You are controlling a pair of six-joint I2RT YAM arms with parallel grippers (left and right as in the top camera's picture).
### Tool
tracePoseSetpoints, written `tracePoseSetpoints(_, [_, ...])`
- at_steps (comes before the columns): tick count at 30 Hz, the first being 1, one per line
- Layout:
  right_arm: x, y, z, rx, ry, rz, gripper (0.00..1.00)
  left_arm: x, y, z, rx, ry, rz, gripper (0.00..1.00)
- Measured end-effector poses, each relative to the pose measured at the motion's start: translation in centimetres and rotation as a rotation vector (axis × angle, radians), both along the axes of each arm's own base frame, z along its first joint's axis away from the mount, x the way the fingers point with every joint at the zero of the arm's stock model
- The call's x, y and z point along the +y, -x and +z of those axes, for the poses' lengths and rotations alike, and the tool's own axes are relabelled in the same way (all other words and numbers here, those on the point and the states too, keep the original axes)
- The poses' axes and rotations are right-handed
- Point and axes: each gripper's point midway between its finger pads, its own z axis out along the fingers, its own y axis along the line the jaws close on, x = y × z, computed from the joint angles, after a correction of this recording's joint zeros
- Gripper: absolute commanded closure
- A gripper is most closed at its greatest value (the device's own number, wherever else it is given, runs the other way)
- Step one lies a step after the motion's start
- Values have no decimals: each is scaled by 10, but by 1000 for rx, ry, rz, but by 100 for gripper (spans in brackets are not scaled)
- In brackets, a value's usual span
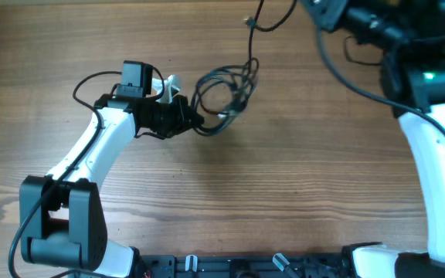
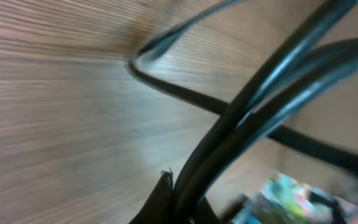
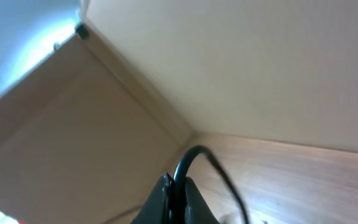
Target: Untangle cables
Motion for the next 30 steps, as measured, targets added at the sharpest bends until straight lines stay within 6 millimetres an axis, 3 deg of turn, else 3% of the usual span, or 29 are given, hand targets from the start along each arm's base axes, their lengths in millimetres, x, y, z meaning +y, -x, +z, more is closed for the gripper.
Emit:
tracePoseSetpoints(3, [-6,-4,-9,72,-12,-42,96,10,-3,-9,-9,-77,18,96])
tracePoseSetpoints(9, [-32,-12,-87,353,143,-225,92,17,-7,-12,-31,-122,30,96])
tracePoseSetpoints(10, [-37,-10,-101,398,181,-253,70,16,-8,-11,-38,-116,28,96])
tracePoseSetpoints(11, [-45,-10,-124,459,239,-290,60,11,-12,-7,-62,-87,19,96])
tracePoseSetpoints(15, [-53,-10,-167,555,365,-292,40,-12,-26,22,-179,83,-46,96])
tracePoseSetpoints(18, [-48,-9,-177,528,420,-229,35,-27,-35,56,-267,264,-88,96])
tracePoseSetpoints(21, [-32,-3,-171,448,439,-114,33,-23,-43,88,-244,417,-43,96])
tracePoseSetpoints(25, [0,10,-168,373,474,8,33,-9,-48,104,4,551,135,96])
tracePoseSetpoints(30, [47,33,-169,229,563,185,32,-12,-58,132,241,710,271,96])
